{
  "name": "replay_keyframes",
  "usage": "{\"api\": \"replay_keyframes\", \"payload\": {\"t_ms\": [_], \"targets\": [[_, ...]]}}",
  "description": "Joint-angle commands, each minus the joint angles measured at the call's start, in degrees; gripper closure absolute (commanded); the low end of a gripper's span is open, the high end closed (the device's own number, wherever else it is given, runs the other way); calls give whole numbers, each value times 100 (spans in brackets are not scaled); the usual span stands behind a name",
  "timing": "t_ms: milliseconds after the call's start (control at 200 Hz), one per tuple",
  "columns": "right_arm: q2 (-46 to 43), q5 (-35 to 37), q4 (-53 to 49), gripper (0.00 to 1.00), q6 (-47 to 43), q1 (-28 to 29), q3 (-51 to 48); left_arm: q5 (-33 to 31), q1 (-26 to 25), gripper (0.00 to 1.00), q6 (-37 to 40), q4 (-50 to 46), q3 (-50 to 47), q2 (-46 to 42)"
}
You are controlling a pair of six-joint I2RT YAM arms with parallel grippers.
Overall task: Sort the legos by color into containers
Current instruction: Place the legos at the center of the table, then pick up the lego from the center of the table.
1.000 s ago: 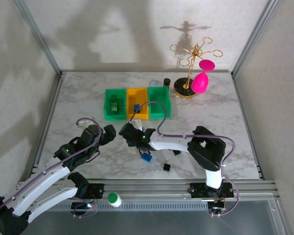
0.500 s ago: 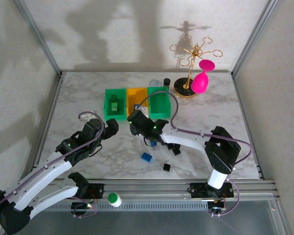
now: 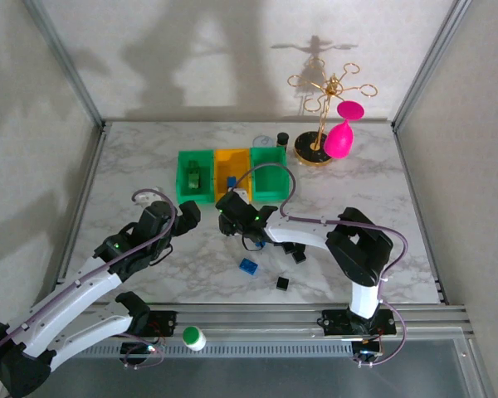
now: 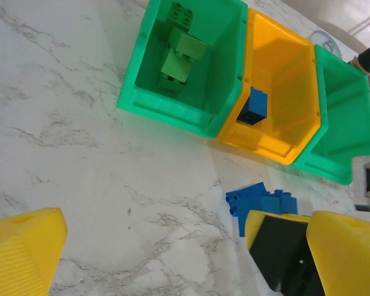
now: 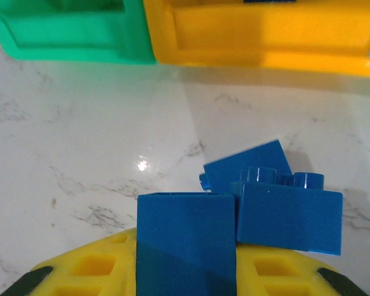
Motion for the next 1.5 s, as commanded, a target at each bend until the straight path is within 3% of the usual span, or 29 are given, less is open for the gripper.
{"api": "replay_keyframes", "payload": {"t_ms": [0, 275, 626, 856, 1201, 1497], "targets": [[131, -88, 107, 72, 100, 43, -92, -184, -5, 0, 40, -48, -37, -81], [191, 185, -216, 59, 57, 182, -43, -157, 30, 0, 73, -30, -2, 26], [22, 320, -265, 64, -9, 274, 20, -197, 52, 0, 63, -108, 19, -23], [219, 383, -444, 51, 16, 379, 128, -234, 81, 0, 72, -192, -25, -213], [357, 608, -656, 63, -74, 420, 414, -256, 135, 0, 46, -285, -52, -331], [-420, 504, -556, 66, -278, 285, 487, -228, 236, 0, 198, -83, 32, -172]]}}
